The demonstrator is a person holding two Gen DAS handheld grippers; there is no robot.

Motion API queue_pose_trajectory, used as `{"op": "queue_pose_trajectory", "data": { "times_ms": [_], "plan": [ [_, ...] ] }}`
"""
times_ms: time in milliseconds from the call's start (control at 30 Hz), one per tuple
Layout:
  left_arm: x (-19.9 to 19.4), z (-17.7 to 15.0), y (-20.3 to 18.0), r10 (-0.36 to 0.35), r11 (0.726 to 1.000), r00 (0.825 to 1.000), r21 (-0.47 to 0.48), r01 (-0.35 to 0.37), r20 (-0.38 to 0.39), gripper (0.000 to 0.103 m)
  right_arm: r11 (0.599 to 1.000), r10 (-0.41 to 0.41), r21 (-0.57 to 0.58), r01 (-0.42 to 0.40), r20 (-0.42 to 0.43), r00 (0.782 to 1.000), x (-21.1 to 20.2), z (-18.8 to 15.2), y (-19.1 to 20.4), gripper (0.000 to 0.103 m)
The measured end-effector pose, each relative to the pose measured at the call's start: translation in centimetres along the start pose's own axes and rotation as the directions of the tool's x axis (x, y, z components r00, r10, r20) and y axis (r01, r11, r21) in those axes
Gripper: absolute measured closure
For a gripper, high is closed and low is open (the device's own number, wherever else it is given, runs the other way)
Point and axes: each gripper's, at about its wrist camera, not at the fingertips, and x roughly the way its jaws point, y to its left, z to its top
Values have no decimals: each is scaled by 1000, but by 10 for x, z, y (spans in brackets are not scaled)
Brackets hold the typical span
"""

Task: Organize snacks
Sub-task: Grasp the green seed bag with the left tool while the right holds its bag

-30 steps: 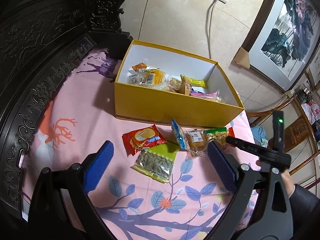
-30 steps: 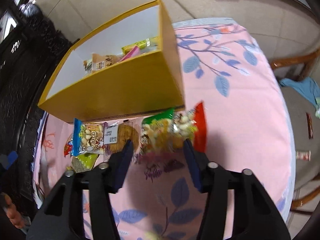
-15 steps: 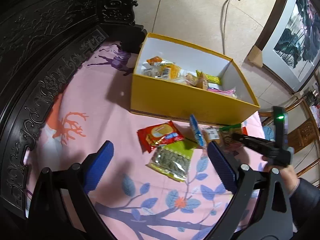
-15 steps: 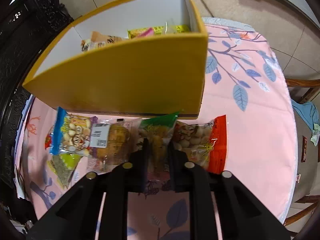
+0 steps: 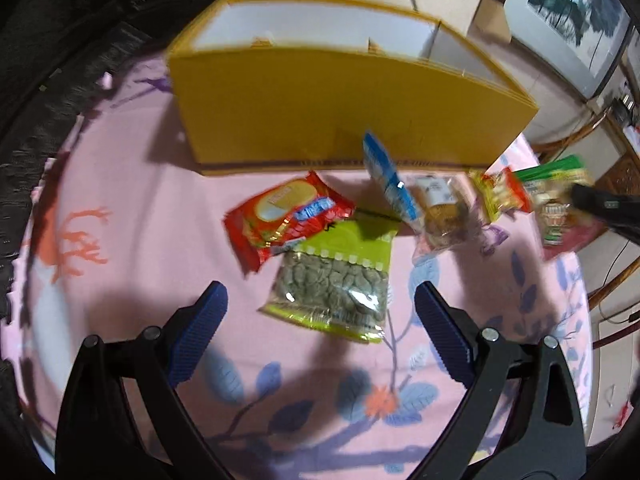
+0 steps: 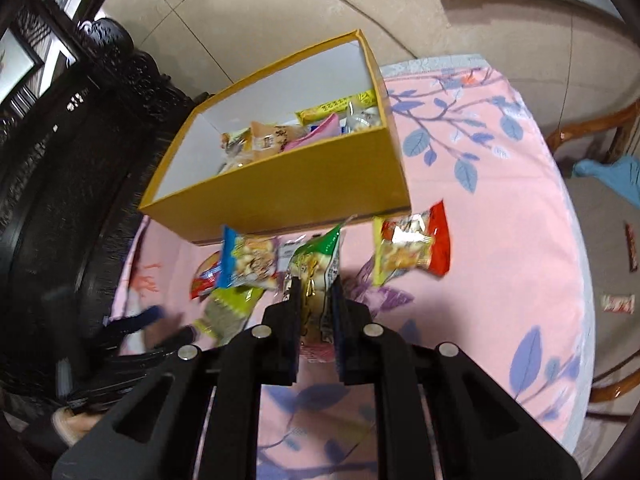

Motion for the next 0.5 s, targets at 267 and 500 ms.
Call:
{"op": "queue_pose_trajectory", "data": {
  "times_ms": [267, 500],
  "plan": [
    [55, 7, -10, 15, 997, 997, 80, -9, -80, 4, 1000, 14, -6, -15, -10, 1000, -5, -5, 4, 89],
    [65, 13, -24, 53, 985, 997, 165, -44, -51, 6, 1000, 25, 5, -25, -27, 999, 5, -3, 2, 89]
  ]
}}
